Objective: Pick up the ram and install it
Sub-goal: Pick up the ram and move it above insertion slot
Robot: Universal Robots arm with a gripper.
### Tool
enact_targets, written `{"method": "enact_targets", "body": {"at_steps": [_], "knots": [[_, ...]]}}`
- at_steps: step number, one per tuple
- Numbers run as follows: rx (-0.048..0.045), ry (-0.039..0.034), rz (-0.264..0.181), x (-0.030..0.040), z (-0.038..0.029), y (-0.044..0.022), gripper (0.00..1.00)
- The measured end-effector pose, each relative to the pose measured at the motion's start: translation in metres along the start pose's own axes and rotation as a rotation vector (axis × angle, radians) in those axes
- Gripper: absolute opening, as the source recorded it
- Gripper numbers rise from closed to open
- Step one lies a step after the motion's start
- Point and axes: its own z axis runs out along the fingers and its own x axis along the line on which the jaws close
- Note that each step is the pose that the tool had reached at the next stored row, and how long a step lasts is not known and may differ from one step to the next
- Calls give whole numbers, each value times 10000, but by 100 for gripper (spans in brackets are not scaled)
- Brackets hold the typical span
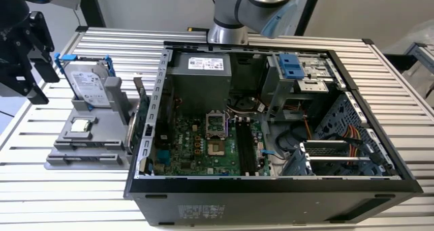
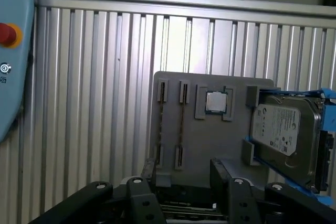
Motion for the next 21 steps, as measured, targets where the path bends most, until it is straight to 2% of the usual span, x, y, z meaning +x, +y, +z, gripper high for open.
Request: {"method": "enact_targets", "body": {"at_steps": [21], "knots": [[3, 0, 1, 2, 118, 0, 100]]}}
